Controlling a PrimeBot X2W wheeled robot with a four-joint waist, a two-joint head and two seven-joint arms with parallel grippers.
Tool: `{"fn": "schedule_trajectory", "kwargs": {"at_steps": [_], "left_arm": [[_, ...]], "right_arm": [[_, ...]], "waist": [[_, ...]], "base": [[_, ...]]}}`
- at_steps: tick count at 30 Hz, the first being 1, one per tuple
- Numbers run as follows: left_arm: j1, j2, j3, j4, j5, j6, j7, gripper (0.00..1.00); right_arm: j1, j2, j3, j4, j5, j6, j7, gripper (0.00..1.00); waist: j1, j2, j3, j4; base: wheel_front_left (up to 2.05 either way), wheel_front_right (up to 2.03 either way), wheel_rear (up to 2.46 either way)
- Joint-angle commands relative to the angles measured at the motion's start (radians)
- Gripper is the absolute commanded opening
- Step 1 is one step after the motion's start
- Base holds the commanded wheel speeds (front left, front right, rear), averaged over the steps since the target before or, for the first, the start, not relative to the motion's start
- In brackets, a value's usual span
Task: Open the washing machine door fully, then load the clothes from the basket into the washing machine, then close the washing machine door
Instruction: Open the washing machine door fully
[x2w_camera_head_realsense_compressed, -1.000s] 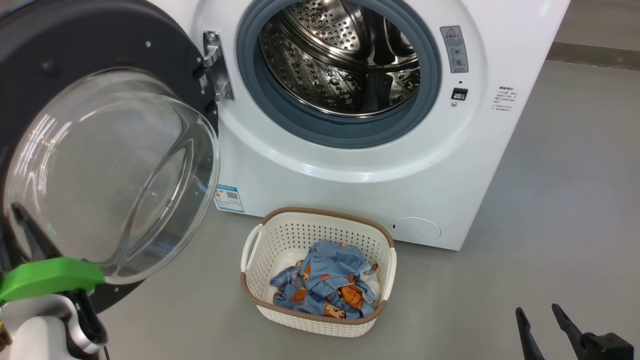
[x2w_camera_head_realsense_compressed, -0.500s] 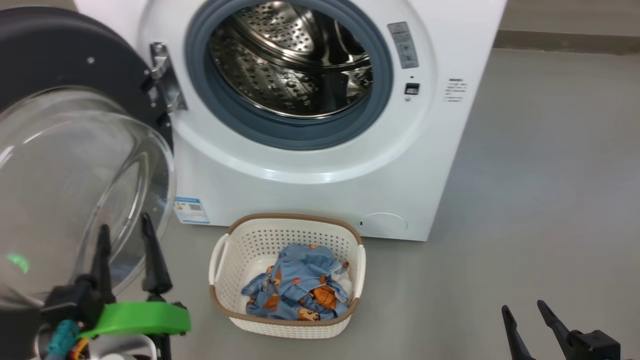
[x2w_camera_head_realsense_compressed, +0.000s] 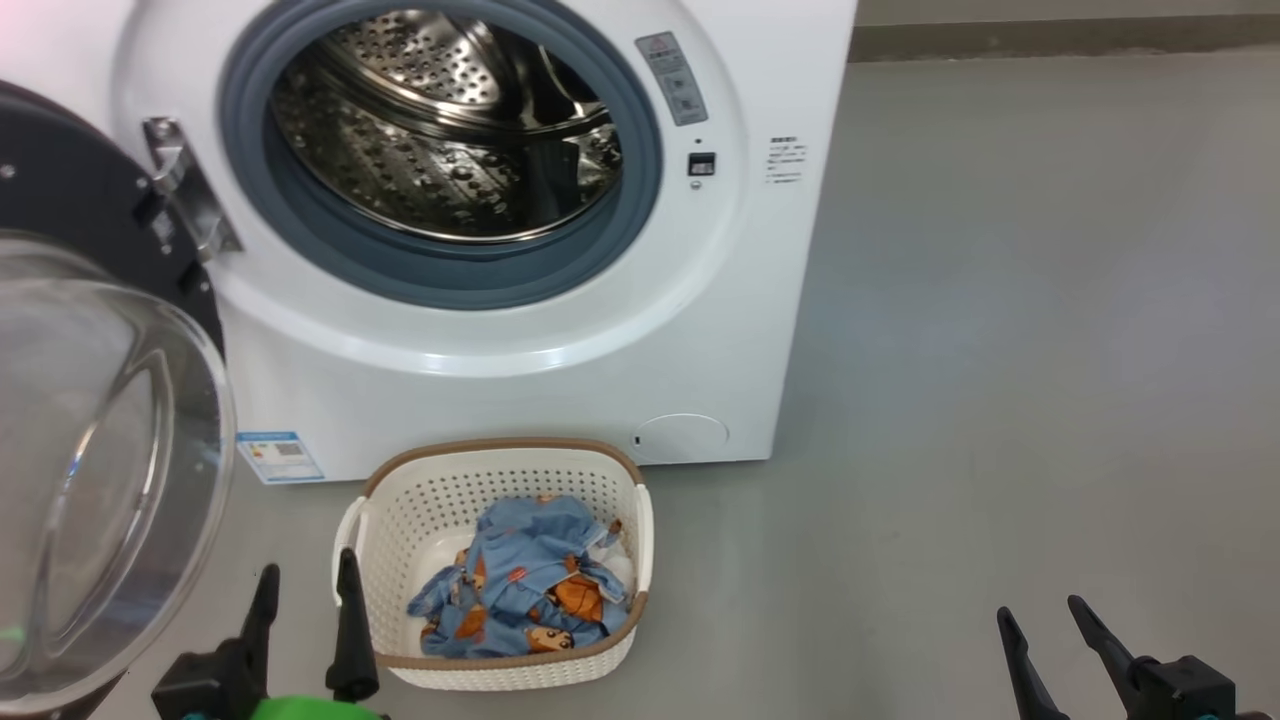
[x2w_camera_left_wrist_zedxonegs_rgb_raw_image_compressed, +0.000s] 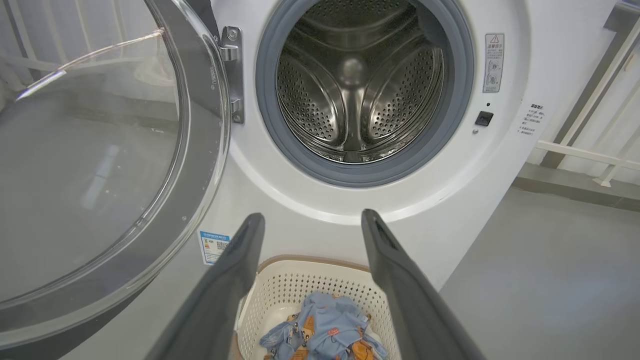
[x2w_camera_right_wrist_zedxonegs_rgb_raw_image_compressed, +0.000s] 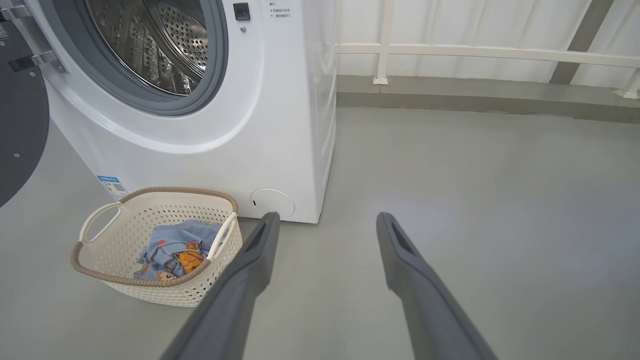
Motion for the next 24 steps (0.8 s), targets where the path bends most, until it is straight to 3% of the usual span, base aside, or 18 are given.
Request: {"fn": "schedule_trajectory", "kwargs": {"at_steps": [1,11,24], "left_arm": [[-0.011,0.015,0.037,-0.018,0.009,-0.004,-0.015,1.0],[0.082,0.019,0.128,0.009,0.026,-0.024,-0.021,1.0],[0.118,-0.004,0.175,0.014,0.044,-0.051,-0.021,1.0]], "right_arm": [[-0.04,-0.02,0.031,-0.025,0.01,0.002,-0.012,1.0],[-0.035,-0.014,0.049,-0.017,0.009,0.002,-0.012,1.0],[-0.027,-0.014,0.035,-0.013,0.01,0.002,-0.012,1.0]], "waist": [[0.0,0.0,0.003,-0.022],[0.0,0.0,-0.018,-0.075],[0.0,0.0,-0.033,-0.074]], "base": [[0.0,0.0,0.0],[0.0,0.0,0.0],[0.0,0.0,0.0]]}}
